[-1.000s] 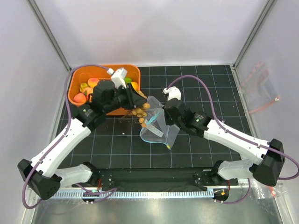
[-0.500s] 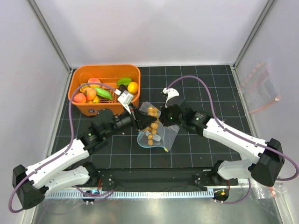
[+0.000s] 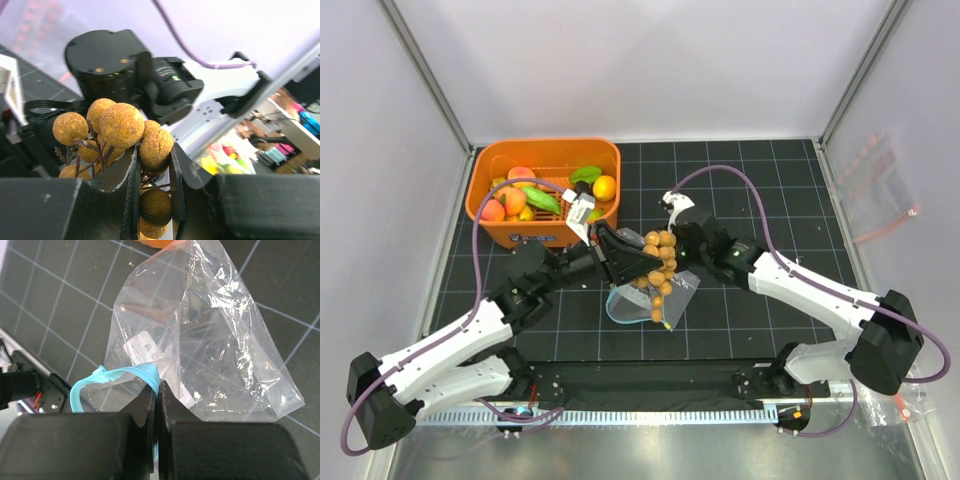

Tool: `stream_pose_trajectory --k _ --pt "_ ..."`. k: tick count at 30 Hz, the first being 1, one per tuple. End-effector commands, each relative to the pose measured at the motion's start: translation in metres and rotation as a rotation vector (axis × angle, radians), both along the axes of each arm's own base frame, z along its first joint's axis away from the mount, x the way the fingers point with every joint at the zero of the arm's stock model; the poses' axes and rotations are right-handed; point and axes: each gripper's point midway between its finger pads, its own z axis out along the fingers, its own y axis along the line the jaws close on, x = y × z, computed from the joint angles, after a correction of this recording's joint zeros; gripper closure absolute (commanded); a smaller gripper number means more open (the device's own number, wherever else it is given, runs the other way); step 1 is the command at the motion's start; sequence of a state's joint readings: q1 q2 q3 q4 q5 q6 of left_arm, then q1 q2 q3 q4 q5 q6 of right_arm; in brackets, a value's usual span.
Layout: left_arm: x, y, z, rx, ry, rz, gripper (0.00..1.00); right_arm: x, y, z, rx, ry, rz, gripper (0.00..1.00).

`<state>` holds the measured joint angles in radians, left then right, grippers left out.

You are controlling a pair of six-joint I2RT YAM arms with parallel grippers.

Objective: Place the food in the zip-top bag and seal the zipper
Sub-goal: Place the fake fruit in the zipper food storage bag.

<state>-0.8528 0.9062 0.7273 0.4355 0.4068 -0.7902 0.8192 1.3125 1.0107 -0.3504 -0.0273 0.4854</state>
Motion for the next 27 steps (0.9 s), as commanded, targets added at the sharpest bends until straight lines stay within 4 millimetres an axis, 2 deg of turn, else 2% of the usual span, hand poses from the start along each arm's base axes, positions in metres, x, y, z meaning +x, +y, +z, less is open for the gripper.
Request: stream_pose_trajectory --k 1,5,13,15,20,27 --pt "-0.028 0.002 0.034 -0.135 -0.055 -0.132 1.0 -0.004 0.008 0.031 0.128 -0.03 0.044 0.99" --pt "-0.042 -0.003 0.038 -0.166 -0.052 -0.193 1.0 -0.008 0.006 0.046 0.176 -0.037 0.063 0.99" --pt "-0.036 -0.021 0.023 -0.13 -0.025 -0.213 1.0 -0.015 -0.007 0.068 0.23 -0.054 0.063 0.99" --pt "-0.031 -0.027 0.014 -0.108 -0.026 -0.205 1.0 -0.018 -0.019 0.08 0.241 -0.084 0.046 0.99" --pt "-0.019 -0.028 0.005 -0.054 -0.058 -0.13 1.0 -0.018 -0.03 0.086 0.243 -0.094 0.031 0.99" --pt "0.015 -0.024 -0.025 0.077 -0.03 0.057 1.0 -0.019 -0.04 0.094 0.262 -0.116 0.002 0.99"
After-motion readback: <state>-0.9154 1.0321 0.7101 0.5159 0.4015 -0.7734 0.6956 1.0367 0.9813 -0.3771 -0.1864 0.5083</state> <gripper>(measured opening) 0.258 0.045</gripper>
